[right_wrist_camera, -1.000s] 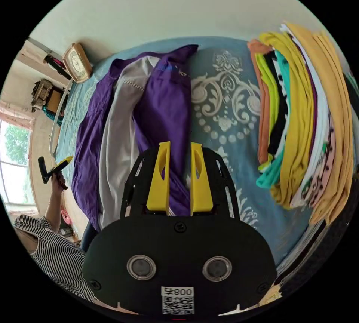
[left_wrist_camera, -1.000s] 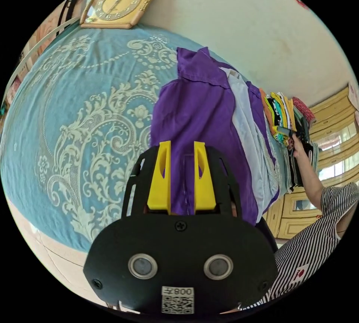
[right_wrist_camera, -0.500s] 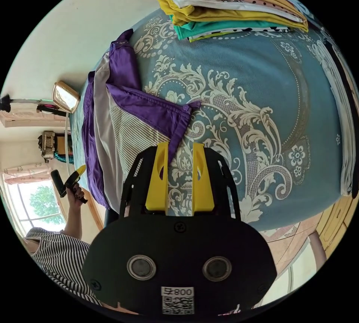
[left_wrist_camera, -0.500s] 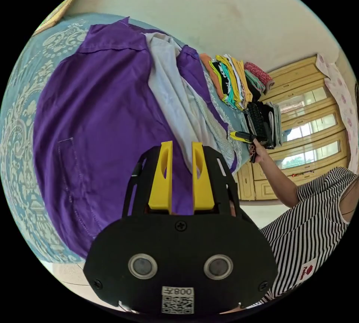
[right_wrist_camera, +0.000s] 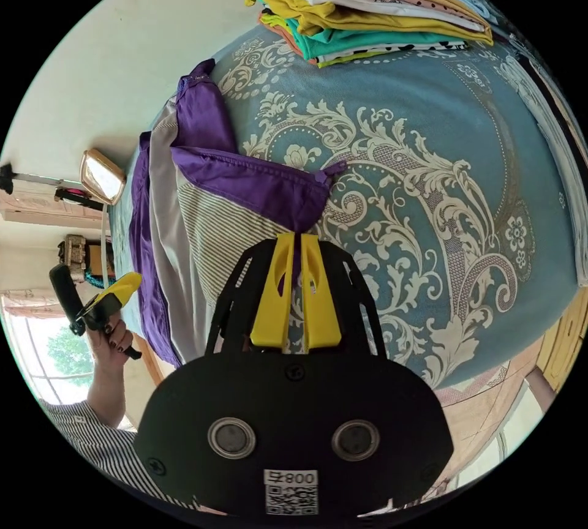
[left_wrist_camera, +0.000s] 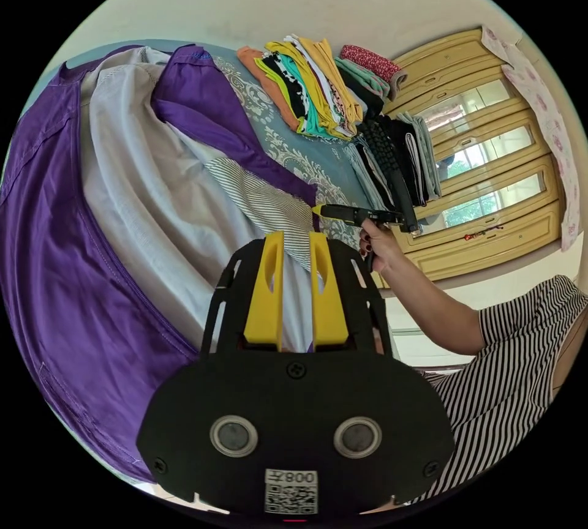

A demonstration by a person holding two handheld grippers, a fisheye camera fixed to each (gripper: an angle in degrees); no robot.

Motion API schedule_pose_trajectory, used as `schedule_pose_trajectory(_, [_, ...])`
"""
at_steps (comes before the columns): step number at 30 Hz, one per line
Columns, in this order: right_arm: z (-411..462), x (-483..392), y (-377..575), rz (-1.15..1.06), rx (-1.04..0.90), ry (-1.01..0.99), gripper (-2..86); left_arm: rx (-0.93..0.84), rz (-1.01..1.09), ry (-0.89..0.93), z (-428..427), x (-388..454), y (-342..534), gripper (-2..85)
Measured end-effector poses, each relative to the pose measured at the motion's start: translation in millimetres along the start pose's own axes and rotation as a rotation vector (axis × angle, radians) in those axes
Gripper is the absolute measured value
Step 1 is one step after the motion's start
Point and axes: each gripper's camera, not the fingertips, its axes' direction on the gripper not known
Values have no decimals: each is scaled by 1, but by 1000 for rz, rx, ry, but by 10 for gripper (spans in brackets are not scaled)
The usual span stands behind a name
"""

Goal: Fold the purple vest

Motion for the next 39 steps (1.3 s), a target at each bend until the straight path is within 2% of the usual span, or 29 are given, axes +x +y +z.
schedule_pose_trajectory(5, [-41,0,42,-58,146,-200,12,-15,18,58,11,1,-48,100])
schedule_pose_trajectory(9, [-71,-31,79,-206,225,-250,8,-35,-34,235,18,-4,-89,139])
schedule_pose_trajectory(13, [-84,-60,103,-363,234,-301,8,-40,-100,356,14,-13,-105,113])
schedule_pose_trajectory(17, [-100,-101,130,-578,226,-279,8,25,-89,414,-17,-16,-99,53])
schedule_pose_trajectory(20, [-107,-136,149,-756,180,-268,11,140,-79,433,-62,-20,-74,23])
schedule_pose_trajectory(24, [-92,-177,180,-933,65,-255,21,270,-171,370,-114,-41,-8,10])
schedule_pose_trajectory(26, [-76,-177,190,-920,-19,-216,26,297,-289,336,-120,-58,27,9])
schedule_pose_trajectory(30, [-38,-128,199,-713,-153,-35,54,259,-555,350,-100,-100,91,7])
schedule_pose_trajectory(33, [-18,-97,206,-619,-262,63,83,269,-598,370,-93,-105,102,7])
schedule_pose_trajectory(36, [-7,-85,208,-582,-267,154,87,277,-595,375,-95,-103,95,7])
schedule_pose_trajectory(39, [5,-78,195,-521,-275,130,86,284,-575,393,-99,-96,86,7])
